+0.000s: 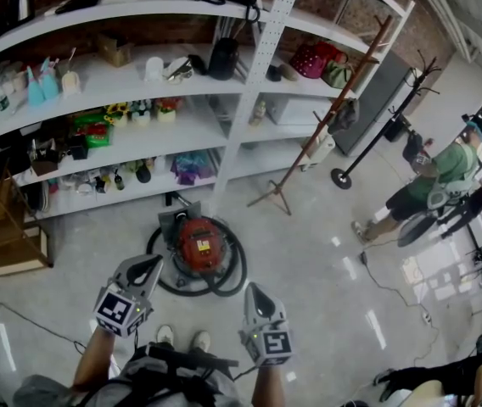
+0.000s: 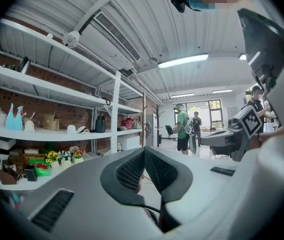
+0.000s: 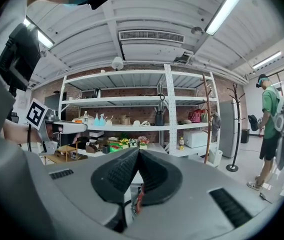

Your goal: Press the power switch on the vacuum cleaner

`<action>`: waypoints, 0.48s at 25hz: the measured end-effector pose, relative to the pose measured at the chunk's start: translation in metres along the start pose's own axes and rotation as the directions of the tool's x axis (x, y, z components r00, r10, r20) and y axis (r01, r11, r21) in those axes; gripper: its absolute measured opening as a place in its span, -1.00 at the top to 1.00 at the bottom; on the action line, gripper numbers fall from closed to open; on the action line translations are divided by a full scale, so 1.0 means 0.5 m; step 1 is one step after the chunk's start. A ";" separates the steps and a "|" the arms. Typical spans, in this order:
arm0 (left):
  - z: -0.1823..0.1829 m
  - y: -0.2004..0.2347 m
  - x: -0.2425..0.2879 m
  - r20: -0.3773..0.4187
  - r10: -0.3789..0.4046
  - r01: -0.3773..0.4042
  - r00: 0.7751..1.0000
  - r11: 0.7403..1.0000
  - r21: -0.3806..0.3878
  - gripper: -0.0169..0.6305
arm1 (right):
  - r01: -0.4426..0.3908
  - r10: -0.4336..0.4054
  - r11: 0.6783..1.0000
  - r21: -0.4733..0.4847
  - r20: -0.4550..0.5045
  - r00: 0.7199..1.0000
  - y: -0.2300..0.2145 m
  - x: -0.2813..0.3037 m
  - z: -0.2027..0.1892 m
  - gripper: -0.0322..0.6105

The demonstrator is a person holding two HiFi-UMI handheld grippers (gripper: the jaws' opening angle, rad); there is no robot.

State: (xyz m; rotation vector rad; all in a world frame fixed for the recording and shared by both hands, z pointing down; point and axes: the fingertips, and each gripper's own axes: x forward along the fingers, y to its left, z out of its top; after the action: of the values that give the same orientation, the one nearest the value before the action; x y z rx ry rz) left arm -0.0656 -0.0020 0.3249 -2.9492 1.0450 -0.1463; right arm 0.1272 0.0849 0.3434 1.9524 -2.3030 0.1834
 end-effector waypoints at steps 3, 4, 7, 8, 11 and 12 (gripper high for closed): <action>-0.002 0.007 0.001 -0.005 0.003 -0.004 1.000 1.000 -0.009 0.92 | -0.007 0.007 1.000 0.002 -0.003 1.000 0.008 0.009 0.002 0.87; -0.004 0.010 0.003 -0.009 0.000 0.000 1.000 1.000 -0.001 0.92 | -0.009 0.009 1.000 0.005 -0.004 1.000 0.009 0.013 0.002 0.87; -0.004 0.018 0.009 -0.010 -0.001 0.001 1.000 1.000 0.002 0.92 | -0.014 0.014 1.000 0.008 -0.004 1.000 0.010 0.024 0.006 0.87; -0.004 0.020 0.010 -0.009 -0.001 0.001 1.000 1.000 0.001 0.92 | -0.014 0.014 1.000 0.010 -0.004 1.000 0.011 0.026 0.009 0.87; -0.006 0.027 0.013 -0.012 0.001 -0.001 1.000 1.000 0.002 0.92 | -0.012 0.012 1.000 0.011 -0.006 1.000 0.008 0.034 0.010 0.87; -0.007 0.030 0.014 -0.013 0.002 -0.002 1.000 1.000 0.003 0.92 | -0.013 0.013 1.000 0.014 -0.006 1.000 0.008 0.037 0.010 0.87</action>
State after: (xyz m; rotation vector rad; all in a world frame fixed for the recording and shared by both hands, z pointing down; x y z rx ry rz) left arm -0.0700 -0.0179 0.3283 -2.9488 1.0484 -0.1672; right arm 0.1203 0.0668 0.3415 1.9406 -2.3180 0.2067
